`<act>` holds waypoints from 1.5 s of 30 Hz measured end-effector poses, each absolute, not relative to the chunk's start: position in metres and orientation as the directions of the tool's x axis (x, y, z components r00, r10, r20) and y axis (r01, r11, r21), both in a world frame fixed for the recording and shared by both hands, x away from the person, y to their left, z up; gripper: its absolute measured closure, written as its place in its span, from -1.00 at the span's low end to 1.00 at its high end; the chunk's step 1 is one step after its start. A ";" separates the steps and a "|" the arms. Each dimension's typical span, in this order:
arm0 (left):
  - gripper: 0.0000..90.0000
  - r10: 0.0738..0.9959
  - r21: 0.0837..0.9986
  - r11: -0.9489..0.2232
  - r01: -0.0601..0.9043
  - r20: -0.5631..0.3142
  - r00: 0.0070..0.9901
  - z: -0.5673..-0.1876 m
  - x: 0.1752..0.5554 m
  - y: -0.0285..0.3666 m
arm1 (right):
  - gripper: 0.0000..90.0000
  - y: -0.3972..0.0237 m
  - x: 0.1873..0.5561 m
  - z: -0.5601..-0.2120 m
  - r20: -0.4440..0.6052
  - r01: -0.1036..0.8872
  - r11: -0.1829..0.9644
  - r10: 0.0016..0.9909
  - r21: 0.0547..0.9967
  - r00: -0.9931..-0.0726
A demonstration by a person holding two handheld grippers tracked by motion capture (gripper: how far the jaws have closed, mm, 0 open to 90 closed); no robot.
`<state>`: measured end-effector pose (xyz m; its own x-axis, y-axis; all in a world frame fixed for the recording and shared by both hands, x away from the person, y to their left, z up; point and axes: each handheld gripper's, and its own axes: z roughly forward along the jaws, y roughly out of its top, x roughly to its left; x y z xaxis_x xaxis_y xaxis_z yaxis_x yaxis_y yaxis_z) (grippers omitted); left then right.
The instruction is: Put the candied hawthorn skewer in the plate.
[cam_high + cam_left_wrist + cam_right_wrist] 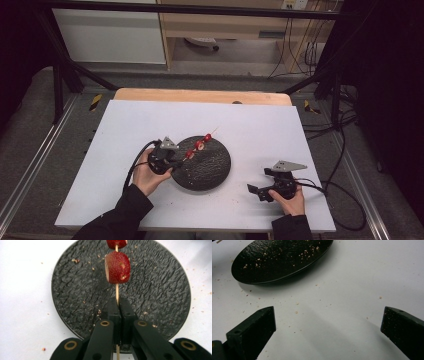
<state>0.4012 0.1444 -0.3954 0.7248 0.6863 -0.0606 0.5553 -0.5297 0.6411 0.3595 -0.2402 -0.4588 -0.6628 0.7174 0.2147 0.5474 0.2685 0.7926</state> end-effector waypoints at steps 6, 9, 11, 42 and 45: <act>0.97 0.681 0.603 -0.561 0.567 -0.054 0.730 -0.406 0.403 0.136 | -0.98 -0.241 0.359 -0.458 0.222 0.544 0.259 0.713 0.798 -0.665; 0.97 0.683 0.586 -0.572 0.574 -0.046 0.729 -0.410 0.403 0.132 | -0.98 -0.242 0.358 -0.458 0.226 0.548 0.256 0.714 0.796 -0.663; 0.97 0.682 0.579 -0.575 0.578 -0.050 0.729 -0.413 0.403 0.129 | -0.98 -0.242 0.358 -0.457 0.226 0.548 0.258 0.713 0.796 -0.664; 0.39 0.672 0.597 -0.558 0.577 -0.083 0.736 -0.409 0.398 0.142 | -0.98 -0.243 0.358 -0.457 0.225 0.548 0.254 0.718 0.797 -0.659; 0.10 0.667 0.613 -0.555 0.562 -0.076 0.741 -0.406 0.395 0.151 | -0.98 -0.243 0.357 -0.456 0.223 0.547 0.254 0.719 0.798 -0.658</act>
<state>0.3955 0.1506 -0.4055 0.7413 0.6668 -0.0763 0.5621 -0.5547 0.6135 0.3575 -0.2435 -0.4565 -0.6584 0.7189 0.2230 0.5471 0.2536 0.7978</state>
